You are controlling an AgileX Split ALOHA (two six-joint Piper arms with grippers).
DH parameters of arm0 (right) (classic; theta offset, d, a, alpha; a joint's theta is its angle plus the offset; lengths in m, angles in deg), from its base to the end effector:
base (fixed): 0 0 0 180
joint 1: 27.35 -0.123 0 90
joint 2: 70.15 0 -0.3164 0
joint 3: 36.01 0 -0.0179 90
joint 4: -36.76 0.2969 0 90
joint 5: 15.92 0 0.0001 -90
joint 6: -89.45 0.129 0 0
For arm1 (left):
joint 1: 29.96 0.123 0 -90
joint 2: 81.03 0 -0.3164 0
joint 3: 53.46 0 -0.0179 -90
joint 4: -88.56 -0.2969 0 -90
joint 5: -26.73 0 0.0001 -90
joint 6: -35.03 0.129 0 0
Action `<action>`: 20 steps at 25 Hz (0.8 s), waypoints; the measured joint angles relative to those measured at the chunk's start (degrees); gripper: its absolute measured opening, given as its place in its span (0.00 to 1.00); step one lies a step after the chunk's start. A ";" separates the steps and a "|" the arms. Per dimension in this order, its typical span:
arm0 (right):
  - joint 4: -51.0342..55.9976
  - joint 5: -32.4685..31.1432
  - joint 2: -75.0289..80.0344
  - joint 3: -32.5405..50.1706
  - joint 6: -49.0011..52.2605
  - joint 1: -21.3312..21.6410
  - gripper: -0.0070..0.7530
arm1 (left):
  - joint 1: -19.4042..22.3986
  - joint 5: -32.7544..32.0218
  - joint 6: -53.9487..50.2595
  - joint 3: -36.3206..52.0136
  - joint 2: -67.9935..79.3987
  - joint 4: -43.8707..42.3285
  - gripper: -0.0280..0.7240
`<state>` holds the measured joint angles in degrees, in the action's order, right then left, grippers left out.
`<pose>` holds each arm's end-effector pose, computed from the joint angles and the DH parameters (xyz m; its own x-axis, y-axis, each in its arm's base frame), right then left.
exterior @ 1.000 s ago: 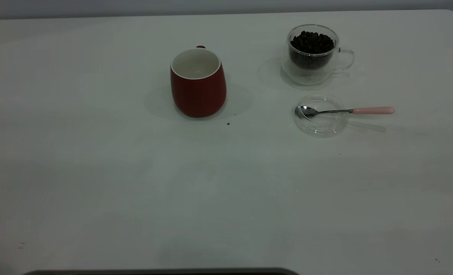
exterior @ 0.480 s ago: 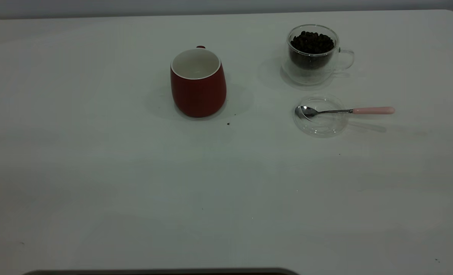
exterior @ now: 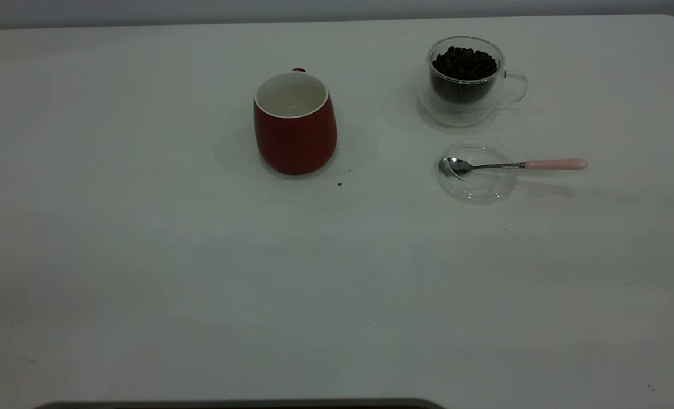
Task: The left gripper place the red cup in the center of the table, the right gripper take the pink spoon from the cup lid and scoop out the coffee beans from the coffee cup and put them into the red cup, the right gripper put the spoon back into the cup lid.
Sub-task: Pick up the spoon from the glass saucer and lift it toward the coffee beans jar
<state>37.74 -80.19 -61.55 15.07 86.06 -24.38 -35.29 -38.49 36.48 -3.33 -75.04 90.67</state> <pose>0.0414 -0.0002 0.2635 -0.5589 -0.0228 -0.8289 0.0101 0.9994 -0.0343 0.0314 -0.0073 0.2693 -0.5164 0.0581 -0.8544 0.1264 0.9919 -0.0090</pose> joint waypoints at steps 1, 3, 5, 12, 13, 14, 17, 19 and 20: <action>0.00 0.00 0.00 0.00 0.00 0.00 0.75 | 0.38 -0.05 0.05 0.00 0.00 0.00 0.82; 0.00 0.00 0.00 0.00 0.00 0.00 0.75 | 1.08 -0.05 0.01 0.00 0.00 0.00 0.82; 0.00 0.00 0.00 0.00 0.00 0.00 0.75 | 1.09 -0.05 0.01 0.00 0.00 0.00 0.82; 0.00 0.00 0.00 0.00 0.00 0.00 0.75 | 1.09 -0.05 0.01 0.00 0.00 0.00 0.82; 0.00 0.00 0.00 0.00 0.00 0.00 0.75 | 1.09 -0.05 0.01 0.00 0.00 0.00 0.82; 0.00 0.00 0.00 0.00 0.00 0.00 0.75 | 1.09 -0.05 0.01 0.00 0.00 0.00 0.82; 0.06 0.00 0.00 0.00 0.00 0.00 0.75 | 1.09 -0.05 0.01 0.00 0.00 0.00 0.82; 0.61 0.00 0.00 0.00 0.64 0.00 0.75 | 1.09 -0.05 0.01 0.00 0.00 0.00 0.82; 1.26 0.11 0.00 0.00 0.85 0.00 0.75 | 1.09 -0.05 0.01 0.00 0.00 0.00 0.82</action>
<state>39.00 -80.08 -61.55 15.07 86.90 -24.38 -34.20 -38.55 36.49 -3.33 -75.04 90.67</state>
